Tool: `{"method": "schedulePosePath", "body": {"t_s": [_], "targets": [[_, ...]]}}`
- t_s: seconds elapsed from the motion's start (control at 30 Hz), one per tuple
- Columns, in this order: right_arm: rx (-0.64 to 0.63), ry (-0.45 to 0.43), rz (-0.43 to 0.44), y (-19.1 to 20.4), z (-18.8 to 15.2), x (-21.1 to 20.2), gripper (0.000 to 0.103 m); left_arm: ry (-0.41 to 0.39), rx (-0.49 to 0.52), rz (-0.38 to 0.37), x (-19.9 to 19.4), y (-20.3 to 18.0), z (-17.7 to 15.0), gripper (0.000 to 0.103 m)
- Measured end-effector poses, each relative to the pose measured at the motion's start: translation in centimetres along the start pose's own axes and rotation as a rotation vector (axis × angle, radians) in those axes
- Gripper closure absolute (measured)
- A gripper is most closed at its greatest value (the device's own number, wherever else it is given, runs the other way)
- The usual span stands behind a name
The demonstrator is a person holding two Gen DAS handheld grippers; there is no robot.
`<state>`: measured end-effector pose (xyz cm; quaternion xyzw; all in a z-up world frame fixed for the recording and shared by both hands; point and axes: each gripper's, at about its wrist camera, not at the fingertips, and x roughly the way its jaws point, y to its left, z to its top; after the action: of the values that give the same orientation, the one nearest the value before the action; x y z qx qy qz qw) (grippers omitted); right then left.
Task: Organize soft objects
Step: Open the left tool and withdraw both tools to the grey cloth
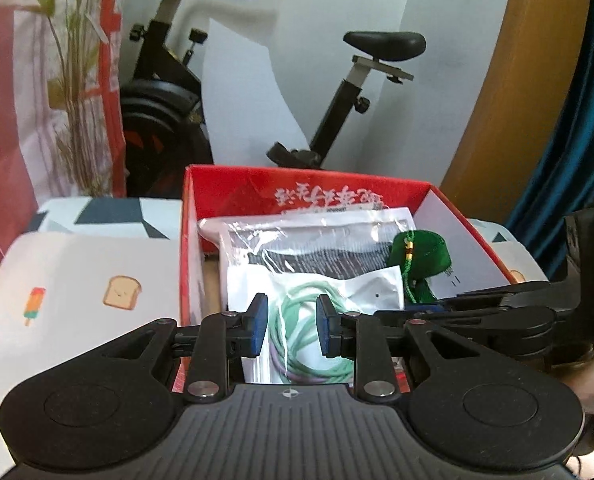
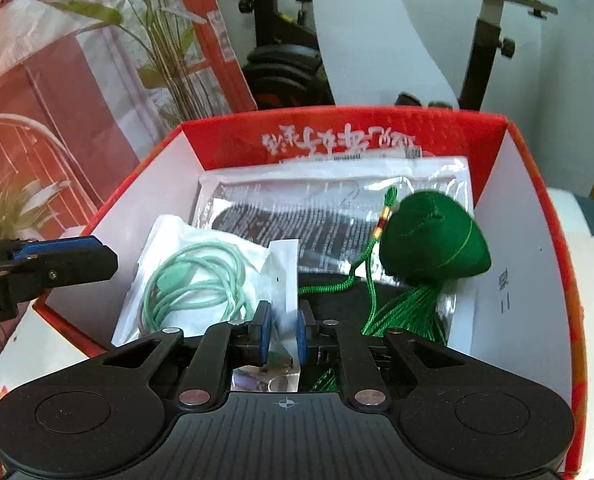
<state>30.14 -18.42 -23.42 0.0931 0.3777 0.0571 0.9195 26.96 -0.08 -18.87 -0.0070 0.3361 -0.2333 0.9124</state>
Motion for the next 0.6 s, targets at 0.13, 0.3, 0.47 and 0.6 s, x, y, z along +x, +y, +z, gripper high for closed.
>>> {"method": "schedulePosePath", "body": {"t_s": [0.13, 0.3, 0.47, 0.6], "targets": [[-0.072, -0.088, -0.030, 0.5, -0.6, -1.4, 0.077, -0.042, 0.023, 0.016, -1.2, -0.2, -0.2, 0.068], [-0.114, -0.190, -0.041, 0.5, -1.4, -4.1, 0.072, -0.113, 0.032, 0.043, -3.2, -0.4, -0.9, 0.060], [-0.118, -0.291, -0.059, 0.2, -2.8, -6.9, 0.067, -0.156, -0.007, 0.062, -5.0, -0.5, -2.2, 0.059], [-0.128, -0.377, -0.091, 0.0, -4.8, -9.2, 0.067, -0.168, -0.036, 0.099, -5.9, -0.5, -3.9, 0.059]]}}
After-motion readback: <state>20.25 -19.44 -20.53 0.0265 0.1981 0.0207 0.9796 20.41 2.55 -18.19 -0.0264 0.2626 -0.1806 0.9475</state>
